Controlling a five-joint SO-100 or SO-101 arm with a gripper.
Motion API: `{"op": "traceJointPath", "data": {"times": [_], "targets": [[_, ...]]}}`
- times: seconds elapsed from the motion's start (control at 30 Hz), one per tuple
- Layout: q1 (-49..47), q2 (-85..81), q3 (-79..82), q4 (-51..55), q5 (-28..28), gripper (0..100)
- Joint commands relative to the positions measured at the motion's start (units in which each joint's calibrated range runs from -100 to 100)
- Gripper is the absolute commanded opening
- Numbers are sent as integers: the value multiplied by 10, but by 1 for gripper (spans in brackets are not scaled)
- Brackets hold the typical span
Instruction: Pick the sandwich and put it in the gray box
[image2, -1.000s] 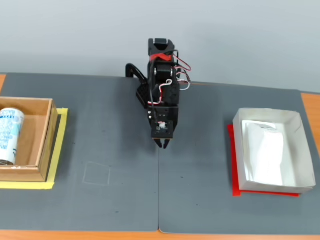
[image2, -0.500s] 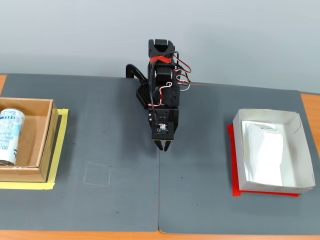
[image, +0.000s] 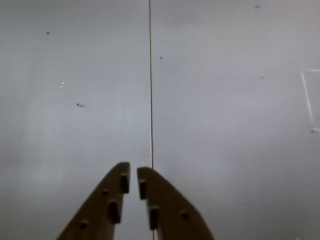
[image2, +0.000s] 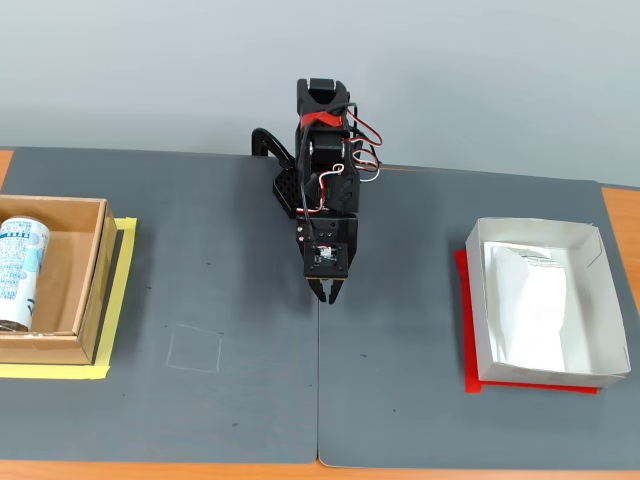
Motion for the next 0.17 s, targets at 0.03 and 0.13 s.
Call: {"op": "traceJointPath", "data": {"times": [0.03,0.13], "targets": [[6,-3,3,-8,2,2],[6,-3,3,-8,2,2]]}}
